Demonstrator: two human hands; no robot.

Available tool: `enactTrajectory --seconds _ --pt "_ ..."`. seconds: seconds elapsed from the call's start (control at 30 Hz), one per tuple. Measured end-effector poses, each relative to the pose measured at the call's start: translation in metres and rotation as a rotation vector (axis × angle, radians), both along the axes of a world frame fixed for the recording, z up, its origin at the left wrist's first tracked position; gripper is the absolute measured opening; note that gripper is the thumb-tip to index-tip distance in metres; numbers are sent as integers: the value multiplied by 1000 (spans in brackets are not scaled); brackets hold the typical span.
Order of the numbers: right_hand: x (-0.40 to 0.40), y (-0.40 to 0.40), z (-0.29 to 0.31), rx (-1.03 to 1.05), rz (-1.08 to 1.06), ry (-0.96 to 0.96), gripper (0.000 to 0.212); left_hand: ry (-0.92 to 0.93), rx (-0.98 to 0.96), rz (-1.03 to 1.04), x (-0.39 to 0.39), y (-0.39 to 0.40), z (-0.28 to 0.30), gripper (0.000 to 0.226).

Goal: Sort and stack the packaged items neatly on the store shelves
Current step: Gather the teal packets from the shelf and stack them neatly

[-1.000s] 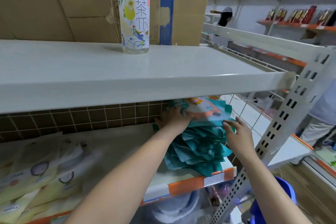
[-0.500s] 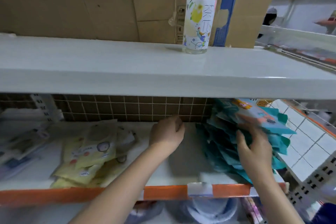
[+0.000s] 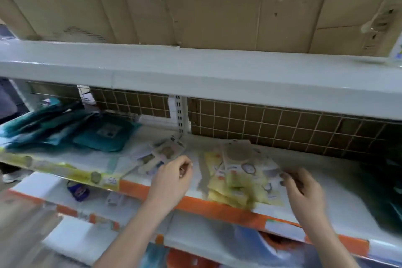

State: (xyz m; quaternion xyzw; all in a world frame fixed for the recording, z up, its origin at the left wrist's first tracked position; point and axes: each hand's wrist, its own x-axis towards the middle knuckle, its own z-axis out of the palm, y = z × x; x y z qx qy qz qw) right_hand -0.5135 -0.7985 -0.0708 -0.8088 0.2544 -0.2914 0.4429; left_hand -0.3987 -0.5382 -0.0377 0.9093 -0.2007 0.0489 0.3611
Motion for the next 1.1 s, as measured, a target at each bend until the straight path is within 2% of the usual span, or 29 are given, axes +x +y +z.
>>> enactTrajectory --seconds 0.23,0.43,0.63,0.77,0.9,1.03,1.1 --pt "64 123 -14 81 176 32 15 23 -18 179 41 139 -12 11" --pt "113 197 -12 55 332 142 14 67 -81 325 67 220 -23 14" --pt "172 233 -8 -55 443 229 13 135 -124 433 106 257 -29 16" --pt "216 249 -10 -78 502 251 21 144 -101 434 134 271 -23 14" --pt "259 266 -9 -105 599 329 8 133 -72 487 162 287 -14 13" --pt "294 276 -19 -203 603 388 23 125 -31 542 187 305 -11 16" --pt "304 288 -11 -182 646 378 13 111 -27 552 205 317 -11 17"
